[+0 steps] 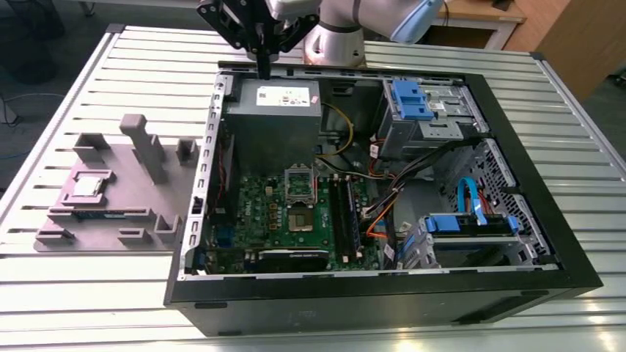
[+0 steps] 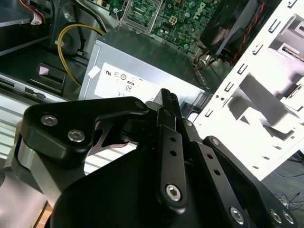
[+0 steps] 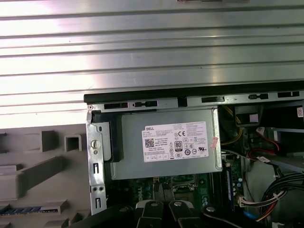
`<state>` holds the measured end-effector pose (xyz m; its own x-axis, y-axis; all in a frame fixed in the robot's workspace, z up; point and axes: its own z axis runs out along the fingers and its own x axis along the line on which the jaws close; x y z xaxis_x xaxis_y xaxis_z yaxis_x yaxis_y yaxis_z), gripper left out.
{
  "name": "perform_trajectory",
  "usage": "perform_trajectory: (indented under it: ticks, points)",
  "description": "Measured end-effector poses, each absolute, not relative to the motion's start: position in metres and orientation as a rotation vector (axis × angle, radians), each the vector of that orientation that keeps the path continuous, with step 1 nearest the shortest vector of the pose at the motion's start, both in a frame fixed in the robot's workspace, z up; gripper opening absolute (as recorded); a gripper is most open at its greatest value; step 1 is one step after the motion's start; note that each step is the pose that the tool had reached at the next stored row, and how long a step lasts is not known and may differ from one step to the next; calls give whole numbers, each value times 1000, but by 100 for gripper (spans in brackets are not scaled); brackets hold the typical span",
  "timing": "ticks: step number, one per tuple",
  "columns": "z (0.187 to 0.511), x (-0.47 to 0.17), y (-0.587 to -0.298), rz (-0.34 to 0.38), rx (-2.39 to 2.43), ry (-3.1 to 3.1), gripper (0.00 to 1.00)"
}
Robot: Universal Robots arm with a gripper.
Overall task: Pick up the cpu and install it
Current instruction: 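Reach for the cpu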
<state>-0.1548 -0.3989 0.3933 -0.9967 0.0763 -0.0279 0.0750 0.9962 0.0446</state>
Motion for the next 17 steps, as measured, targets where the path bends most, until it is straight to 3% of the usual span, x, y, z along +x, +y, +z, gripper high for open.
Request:
perform_trajectory:
  ticks: [17]
  points:
    - [393, -175, -399, 68, 118, 3109, 11]
